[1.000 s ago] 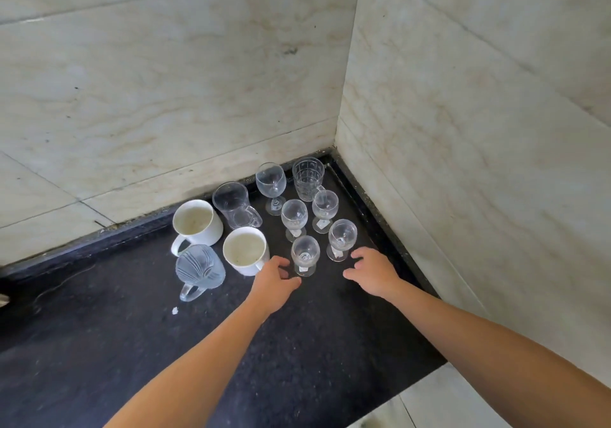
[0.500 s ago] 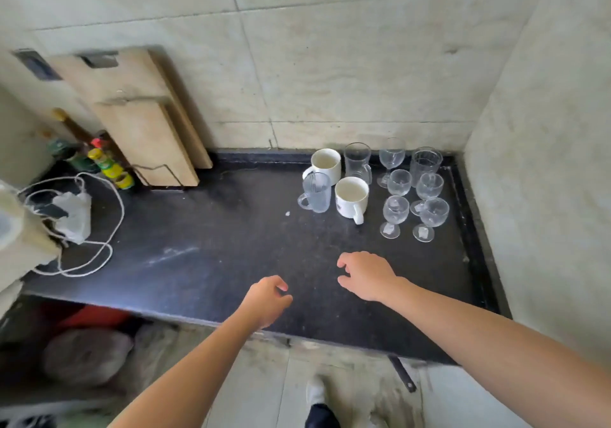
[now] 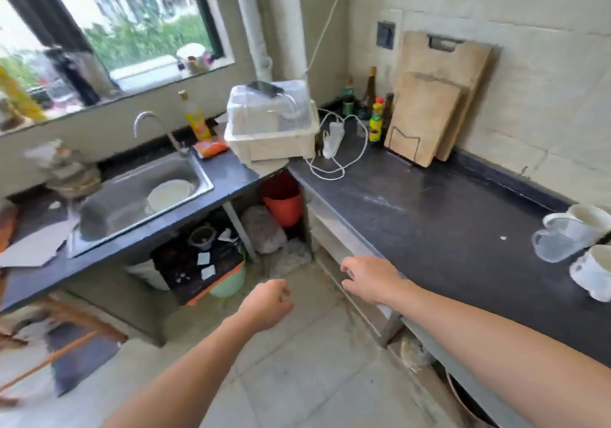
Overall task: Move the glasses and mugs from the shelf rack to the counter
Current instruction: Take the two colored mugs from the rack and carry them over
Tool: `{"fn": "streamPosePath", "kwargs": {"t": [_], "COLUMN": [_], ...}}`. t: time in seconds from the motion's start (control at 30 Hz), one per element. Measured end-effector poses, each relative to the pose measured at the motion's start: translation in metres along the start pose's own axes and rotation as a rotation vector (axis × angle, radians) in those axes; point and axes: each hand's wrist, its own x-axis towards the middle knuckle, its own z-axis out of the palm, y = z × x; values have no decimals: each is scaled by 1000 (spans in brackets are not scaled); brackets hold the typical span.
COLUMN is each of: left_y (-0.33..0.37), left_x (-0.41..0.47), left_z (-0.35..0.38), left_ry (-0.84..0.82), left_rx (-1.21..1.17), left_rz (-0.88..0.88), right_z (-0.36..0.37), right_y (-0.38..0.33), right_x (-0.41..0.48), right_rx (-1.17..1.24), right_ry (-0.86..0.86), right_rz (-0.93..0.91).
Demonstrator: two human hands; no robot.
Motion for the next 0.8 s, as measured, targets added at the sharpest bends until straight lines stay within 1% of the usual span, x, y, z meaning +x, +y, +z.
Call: {"fn": "streamPosePath", "kwargs": {"t": [0.23, 0.4, 0.6, 0.8], "left_y": [-193, -301, -391, -476], "left_x": [-82, -139, -179, -176], "left_z": [-83, -132, -164, -215], "left_ry": [134, 239, 335, 419], "left_rx": [-28, -115, -269, -327], "left_rz": [-209, -350, -496, -594], "right_z": [39, 57, 68, 81], "right_y": [-224, -365, -488, -596], "right_x": [65, 90, 131, 200], "right_rx": [-125, -178, -204, -205], "right_ry": [-31, -65, -80, -77], "right_rz": [-292, -498, -681, -832]}}
